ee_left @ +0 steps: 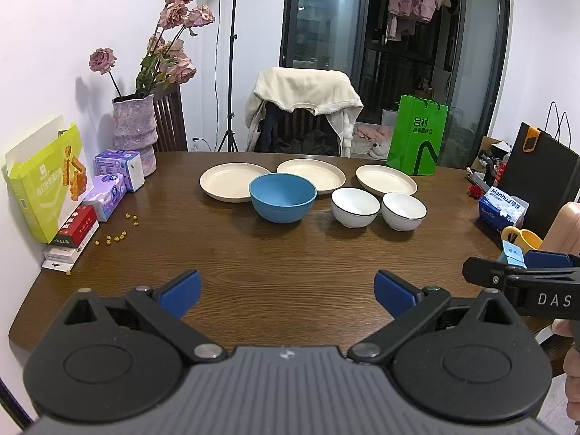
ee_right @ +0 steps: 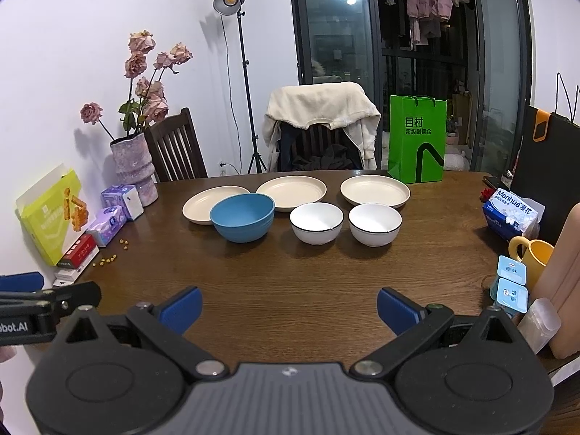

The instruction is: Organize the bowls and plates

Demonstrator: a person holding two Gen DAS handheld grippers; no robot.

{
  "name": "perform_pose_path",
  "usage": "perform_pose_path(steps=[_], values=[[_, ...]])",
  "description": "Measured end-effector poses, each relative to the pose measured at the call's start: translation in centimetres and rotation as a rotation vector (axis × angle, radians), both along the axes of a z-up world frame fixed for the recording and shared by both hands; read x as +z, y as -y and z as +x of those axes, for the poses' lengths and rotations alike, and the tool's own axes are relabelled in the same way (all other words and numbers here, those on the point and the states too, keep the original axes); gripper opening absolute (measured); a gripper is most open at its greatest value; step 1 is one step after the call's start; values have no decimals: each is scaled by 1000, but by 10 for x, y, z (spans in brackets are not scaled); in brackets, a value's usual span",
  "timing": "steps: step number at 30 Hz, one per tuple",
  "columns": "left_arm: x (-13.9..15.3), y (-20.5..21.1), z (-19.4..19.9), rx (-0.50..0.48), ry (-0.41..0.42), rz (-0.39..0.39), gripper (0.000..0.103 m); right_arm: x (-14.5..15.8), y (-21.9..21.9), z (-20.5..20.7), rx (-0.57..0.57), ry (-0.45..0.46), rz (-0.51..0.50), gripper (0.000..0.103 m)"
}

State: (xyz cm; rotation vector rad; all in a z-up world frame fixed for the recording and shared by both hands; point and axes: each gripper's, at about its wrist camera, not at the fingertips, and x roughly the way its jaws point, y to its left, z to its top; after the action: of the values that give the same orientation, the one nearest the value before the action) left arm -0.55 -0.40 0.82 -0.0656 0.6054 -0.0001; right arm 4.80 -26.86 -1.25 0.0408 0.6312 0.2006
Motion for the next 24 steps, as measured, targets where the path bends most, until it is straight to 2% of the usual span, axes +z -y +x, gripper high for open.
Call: perform_pose_path(steps=[24], values=[[0,4,0,-1,3,0,103,1,2,1,4,2,-6,103]])
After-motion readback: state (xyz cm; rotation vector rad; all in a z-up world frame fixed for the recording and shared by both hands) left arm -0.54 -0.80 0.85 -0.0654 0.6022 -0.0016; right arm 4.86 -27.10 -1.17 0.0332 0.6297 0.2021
